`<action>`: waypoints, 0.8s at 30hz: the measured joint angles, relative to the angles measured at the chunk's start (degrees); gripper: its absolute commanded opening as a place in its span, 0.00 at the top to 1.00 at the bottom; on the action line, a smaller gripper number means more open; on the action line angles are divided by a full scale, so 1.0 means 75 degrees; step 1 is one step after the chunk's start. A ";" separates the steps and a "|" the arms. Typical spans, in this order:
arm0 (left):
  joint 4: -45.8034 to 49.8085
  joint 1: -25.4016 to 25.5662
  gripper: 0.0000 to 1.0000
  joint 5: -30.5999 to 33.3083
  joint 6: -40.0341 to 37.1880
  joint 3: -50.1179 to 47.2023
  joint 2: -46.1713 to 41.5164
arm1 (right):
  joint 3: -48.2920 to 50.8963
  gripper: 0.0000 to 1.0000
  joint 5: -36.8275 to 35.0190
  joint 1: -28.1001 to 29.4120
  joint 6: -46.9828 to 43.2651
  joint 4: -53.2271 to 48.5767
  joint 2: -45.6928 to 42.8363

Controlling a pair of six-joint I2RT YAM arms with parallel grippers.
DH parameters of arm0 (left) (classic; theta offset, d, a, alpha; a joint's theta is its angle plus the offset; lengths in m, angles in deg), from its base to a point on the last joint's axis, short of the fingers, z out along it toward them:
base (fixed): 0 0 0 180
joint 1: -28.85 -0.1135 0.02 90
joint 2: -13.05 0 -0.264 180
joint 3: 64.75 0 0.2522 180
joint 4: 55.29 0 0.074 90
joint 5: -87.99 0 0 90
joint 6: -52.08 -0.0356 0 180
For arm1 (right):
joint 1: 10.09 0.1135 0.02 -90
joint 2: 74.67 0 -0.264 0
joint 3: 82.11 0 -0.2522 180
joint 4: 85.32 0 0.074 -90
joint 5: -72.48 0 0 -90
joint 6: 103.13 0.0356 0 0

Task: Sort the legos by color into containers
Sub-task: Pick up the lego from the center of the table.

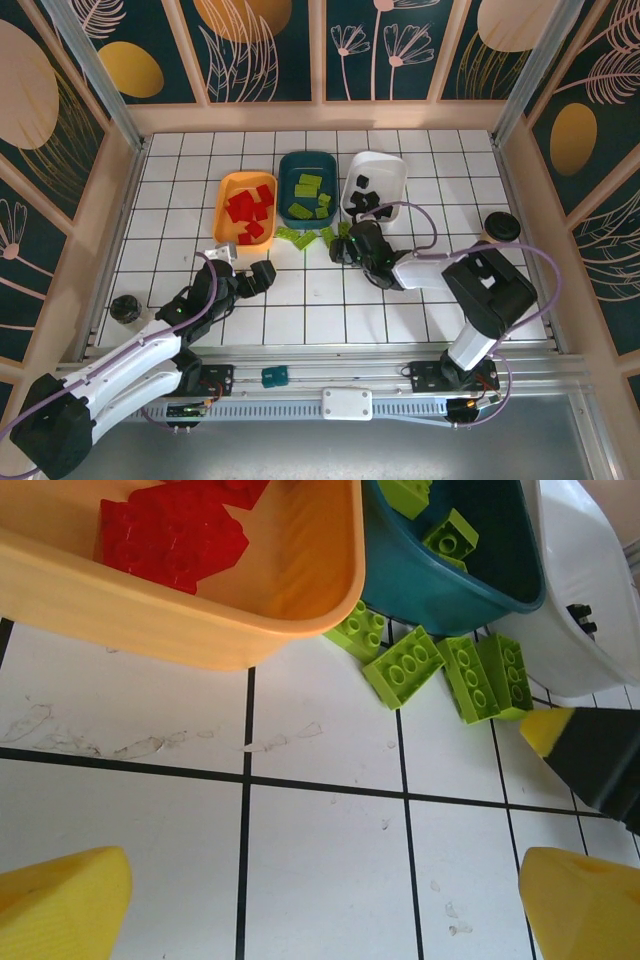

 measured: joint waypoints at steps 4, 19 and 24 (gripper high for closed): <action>0.0000 0.0000 0.01 0.0000 0.0003 -0.0032 0.0000 | -0.0297 0.37 -0.0114 -0.0099 -0.0017 0.0061 0.0297; 0.0000 0.0000 0.01 0.0000 0.0026 -0.0067 -0.0023 | -0.1020 0.69 -0.0315 -0.0248 -0.0067 0.0152 0.1151; 0.0000 0.0003 0.01 -0.0032 0.0026 -0.0079 -0.0032 | -0.0294 0.77 -0.0323 -0.0152 -0.0026 0.0192 0.0513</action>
